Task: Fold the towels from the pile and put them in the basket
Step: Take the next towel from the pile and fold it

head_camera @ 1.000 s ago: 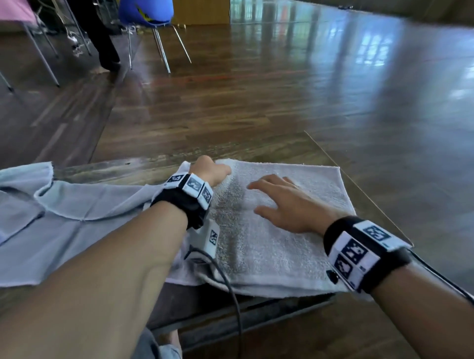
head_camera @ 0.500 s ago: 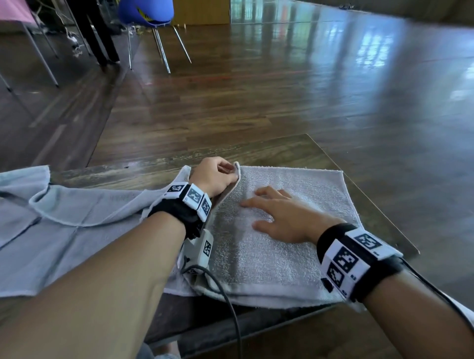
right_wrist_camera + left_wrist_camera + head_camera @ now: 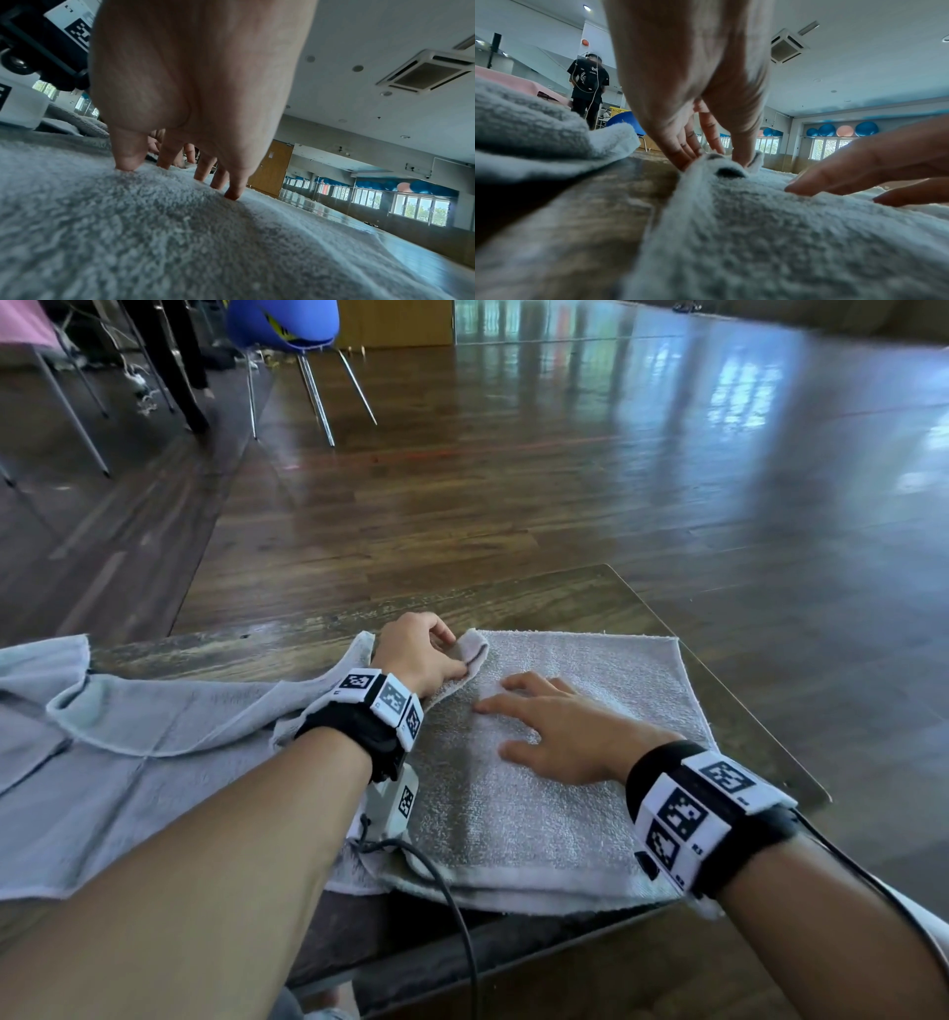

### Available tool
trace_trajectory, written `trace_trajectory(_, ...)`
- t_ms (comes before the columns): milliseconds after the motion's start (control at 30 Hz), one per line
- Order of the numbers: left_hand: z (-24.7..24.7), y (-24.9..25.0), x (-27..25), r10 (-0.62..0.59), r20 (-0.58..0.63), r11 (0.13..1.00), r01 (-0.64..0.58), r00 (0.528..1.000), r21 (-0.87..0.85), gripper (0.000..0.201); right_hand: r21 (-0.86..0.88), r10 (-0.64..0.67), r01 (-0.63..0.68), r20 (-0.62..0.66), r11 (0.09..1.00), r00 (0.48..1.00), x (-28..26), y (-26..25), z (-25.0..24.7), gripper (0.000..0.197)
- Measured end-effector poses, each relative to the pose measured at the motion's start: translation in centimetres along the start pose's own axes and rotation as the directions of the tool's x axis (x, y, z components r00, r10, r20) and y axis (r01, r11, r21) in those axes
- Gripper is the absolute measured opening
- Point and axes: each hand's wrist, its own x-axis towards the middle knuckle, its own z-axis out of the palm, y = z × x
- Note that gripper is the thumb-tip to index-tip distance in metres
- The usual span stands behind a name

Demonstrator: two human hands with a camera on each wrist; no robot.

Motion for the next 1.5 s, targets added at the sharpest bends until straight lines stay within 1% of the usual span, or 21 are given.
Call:
trace_trajectory(67, -0.1, 0.2, 0.0, 0.026, -0.049, 1.0, -0.025, 0.998, 0.015, 0.008, 0.002, 0.0, 0.0, 0.003, 1.0, 1.0, -0.1, 0.1, 0.0, 0.057)
trace_trajectory(133, -0.3, 0.2, 0.0, 0.044, -0.091, 0.999, -0.042, 0.995, 0.029, 0.011, 0.007, -0.003, 0.002, 0.006, 1.0, 1.0, -0.1, 0.1, 0.0, 0.058)
trace_trajectory(167, -0.4, 0.2, 0.0, 0.041, -0.078, 0.999, -0.039, 0.996, 0.023, 0.014, 0.008, -0.004, 0.004, 0.008, 1.0, 1.0, -0.1, 0.1, 0.0, 0.058)
trace_trajectory(267, -0.6, 0.1, -0.2, 0.022, 0.051, 0.999, -0.024, 0.998, 0.045, 0.027, 0.017, -0.006, 0.006, 0.015, 1.0, 1.0, 0.0, 0.2, 0.1, 0.058)
trace_trajectory(333, -0.4, -0.1, -0.2, 0.018, 0.067, 0.996, -0.024, 0.998, 0.083, 0.026, 0.024, -0.006, 0.006, 0.017, 1.0, 1.0, 0.1, 0.2, 0.1, 0.058)
trace_trajectory(433, -0.5, 0.1, -0.1, 0.028, 0.012, 0.991, -0.029, 1.0, 0.13, 0.009, 0.031, -0.008, 0.007, 0.016, 1.0, 1.0, 0.1, 0.3, 0.3, 0.058)
trace_trajectory(467, -0.6, 0.2, -0.1, 0.024, -0.011, 0.989, -0.022, 1.0, 0.149, 0.01, 0.031, -0.008, 0.007, 0.015, 0.999, 1.0, 0.2, 0.4, 0.3, 0.058)
trace_trajectory(533, -0.8, 0.0, 0.1, 0.007, -0.065, 0.983, 0.005, 0.998, 0.182, 0.024, 0.029, -0.01, 0.009, 0.015, 1.0, 1.0, 0.3, 0.5, 0.4, 0.058)
trace_trajectory(600, -1.1, -0.5, 0.3, -0.037, -0.131, 0.978, 0.063, 0.991, 0.2, 0.034, 0.027, -0.012, 0.011, 0.019, 1.0, 1.0, 0.3, 0.5, 0.4, 0.057)
trace_trajectory(733, -1.8, -1.5, 0.5, -0.117, -0.192, 0.97, 0.154, 0.974, 0.19, 0.028, 0.032, -0.012, 0.012, 0.022, 0.999, 1.0, 0.3, 0.7, 0.4, 0.057)
trace_trajectory(800, -1.8, -1.7, 0.7, -0.108, -0.209, 0.978, 0.142, 0.972, 0.155, 0.029, 0.031, -0.012, 0.011, 0.021, 0.999, 1.0, 0.3, 0.7, 0.4, 0.058)
trace_trajectory(833, -1.7, -1.7, 0.7, -0.086, -0.203, 0.985, 0.114, 0.975, 0.127, 0.028, 0.029, -0.011, 0.011, 0.021, 1.0, 1.0, 0.3, 0.7, 0.4, 0.058)
trace_trajectory(867, -1.6, -1.7, 0.7, -0.052, -0.175, 0.992, 0.071, 0.983, 0.105, 0.025, 0.029, -0.011, 0.01, 0.022, 1.0, 1.0, 0.4, 0.7, 0.4, 0.058)
trace_trajectory(933, -1.3, -1.6, 0.6, 0.021, -0.043, 0.993, -0.016, 0.999, 0.117, 0.017, 0.028, -0.011, 0.011, 0.024, 1.0, 1.0, 0.4, 0.7, 0.4, 0.058)
trace_trajectory(1000, -1.0, -1.6, 0.6, 0.013, 0.077, 0.983, -0.026, 0.997, 0.179, 0.014, 0.024, -0.012, 0.012, 0.024, 1.0, 1.0, 0.4, 0.8, 0.5, 0.058)
trace_trajectory(1100, -1.0, -1.5, 0.7, -0.039, 0.098, 0.966, 0.012, 0.994, 0.259, 0.019, 0.009, -0.02, 0.02, 0.032, 1.0, 0.999, 0.2, 0.8, 0.4, 0.059)
trace_trajectory(1167, -1.1, -1.2, 0.4, -0.055, 0.124, 0.944, 0.011, 0.991, 0.33, 0.027, 0.004, -0.026, 0.026, 0.042, 1.0, 0.999, -0.1, 0.9, 0.3, 0.059)
trace_trajectory(1267, -1.4, -0.3, -0.8, 0.005, 0.198, 0.925, -0.08, 0.98, 0.371, 0.034, 0.013, 0.013, -0.014, 0.074, 1.0, 0.997, -1.3, 1.4, -0.4, 0.06)
trace_trajectory(1367, -2.4, 1.2, -3.0, 0.127, 0.297, 0.914, -0.228, 0.946, 0.335, 0.026, 0.025, 0.08, -0.081, 0.053, 0.996, 0.995, -3.2, 2.4, -1.5, 0.055)
trace_trajectory(1433, -3.2, 1.8, -5.0, 0.198, 0.391, 0.9, -0.325, 0.899, 0.29, 0.02, 0.021, 0.109, -0.109, 0.029, 0.994, 0.994, -4.7, 2.8, -2.0, 0.051)
trace_trajectory(1500, -3.7, 2.3, -7.2, 0.23, 0.487, 0.888, -0.387, 0.842, 0.25, 0.018, -0.007, 0.135, -0.135, 0.009, 0.991, 0.991, -6.5, 3.0, -2.0, 0.048)
